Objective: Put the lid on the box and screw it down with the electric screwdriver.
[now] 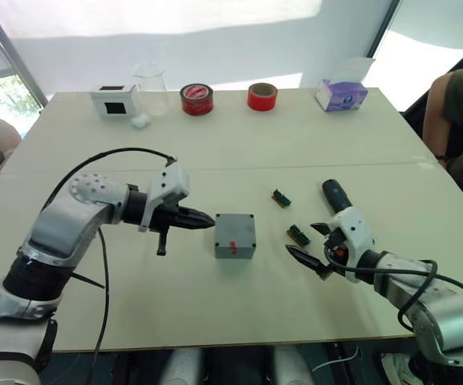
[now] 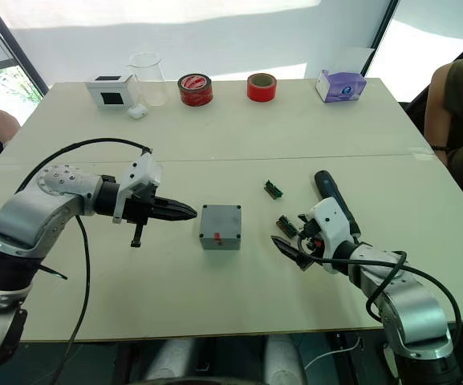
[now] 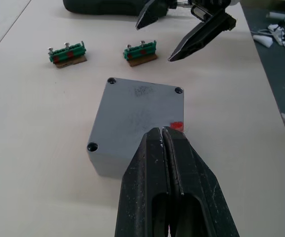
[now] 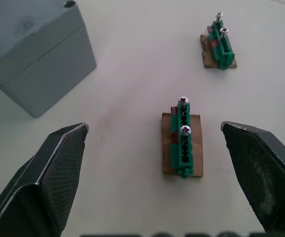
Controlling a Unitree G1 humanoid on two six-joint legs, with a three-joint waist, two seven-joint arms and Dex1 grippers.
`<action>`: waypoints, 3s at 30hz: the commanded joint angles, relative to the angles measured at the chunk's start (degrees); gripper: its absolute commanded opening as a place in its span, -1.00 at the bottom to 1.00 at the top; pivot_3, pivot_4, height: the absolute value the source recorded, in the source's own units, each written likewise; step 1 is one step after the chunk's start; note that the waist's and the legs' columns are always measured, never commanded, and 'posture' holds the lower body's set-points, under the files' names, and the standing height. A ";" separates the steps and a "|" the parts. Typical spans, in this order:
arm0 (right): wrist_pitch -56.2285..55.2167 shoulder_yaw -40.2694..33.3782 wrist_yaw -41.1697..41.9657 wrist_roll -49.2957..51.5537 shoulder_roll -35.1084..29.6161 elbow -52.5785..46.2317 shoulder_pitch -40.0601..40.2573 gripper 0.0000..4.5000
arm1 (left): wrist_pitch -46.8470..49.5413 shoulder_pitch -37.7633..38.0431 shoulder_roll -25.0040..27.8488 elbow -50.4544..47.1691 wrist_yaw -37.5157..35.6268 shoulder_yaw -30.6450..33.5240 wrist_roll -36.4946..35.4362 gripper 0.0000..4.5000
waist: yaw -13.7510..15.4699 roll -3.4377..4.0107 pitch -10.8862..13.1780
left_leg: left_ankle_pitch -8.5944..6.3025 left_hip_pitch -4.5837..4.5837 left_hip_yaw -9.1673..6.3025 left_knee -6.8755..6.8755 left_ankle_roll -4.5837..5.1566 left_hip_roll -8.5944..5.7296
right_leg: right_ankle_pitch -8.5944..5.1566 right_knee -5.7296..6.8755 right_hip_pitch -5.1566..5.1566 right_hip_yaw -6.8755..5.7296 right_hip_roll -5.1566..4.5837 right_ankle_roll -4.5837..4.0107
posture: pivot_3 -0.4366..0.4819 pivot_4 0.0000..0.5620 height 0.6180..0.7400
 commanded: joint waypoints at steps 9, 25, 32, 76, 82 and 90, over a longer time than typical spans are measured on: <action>-4.41 0.03 -2.17 -0.45 0.20 3.49 -1.43 0.45 | -1.42 2.52 0.34 -1.34 1.66 1.23 0.79 -1.00 | -0.04 0.00 0.00 | 0.00 0.00 0.00 0.00 0.00 0.00 | 0.00 0.01 0.00 0.00 0.01 0.00 | -0.05 -0.47 1.00; -5.37 1.37 -2.91 -0.07 0.43 4.31 -1.73 -0.53 | -2.09 3.53 0.50 -1.08 2.09 1.80 0.16 -1.00 | -0.02 0.00 0.00 | 0.00 0.00 0.00 0.00 0.00 0.01 | 0.00 0.01 0.00 -0.01 0.01 0.00 | -0.05 -0.47 1.00; -5.59 1.40 -2.97 -0.06 0.45 4.16 -1.28 -0.66 | -2.49 3.65 0.33 -0.63 2.31 1.80 0.38 -1.00 | -0.04 0.00 0.00 | 0.00 0.00 0.00 0.00 0.00 0.01 | 0.00 0.01 -0.01 -0.01 0.01 0.00 | -0.05 -0.47 1.00; -8.24 15.93 -1.00 0.80 2.57 4.50 -18.82 -0.98 | 7.98 12.39 0.29 -7.33 12.24 11.96 -9.14 -1.00 | -0.19 0.03 0.03 | 0.01 -0.02 0.01 -0.01 -0.01 0.08 | 0.01 0.00 -0.04 -0.02 0.03 -0.01 | -0.05 -0.47 1.00; -9.98 16.59 -0.65 -0.73 2.93 7.00 -19.13 -0.98 | 8.14 12.38 0.29 -7.49 13.46 12.04 -9.84 -1.00 | -0.27 0.03 0.03 | 0.01 -0.01 0.01 -0.01 -0.01 0.08 | 0.01 0.00 -0.05 -0.02 0.04 -0.01 | -0.05 -0.47 1.00; -10.61 16.64 -0.52 -1.88 3.26 7.65 -18.87 -0.98 | 7.72 12.12 0.37 -7.06 13.81 11.63 -10.10 -1.00 | -0.26 0.03 0.03 | 0.01 -0.01 0.01 -0.01 -0.01 0.08 | 0.01 0.00 -0.05 -0.02 0.04 -0.01 | -0.05 -0.47 1.00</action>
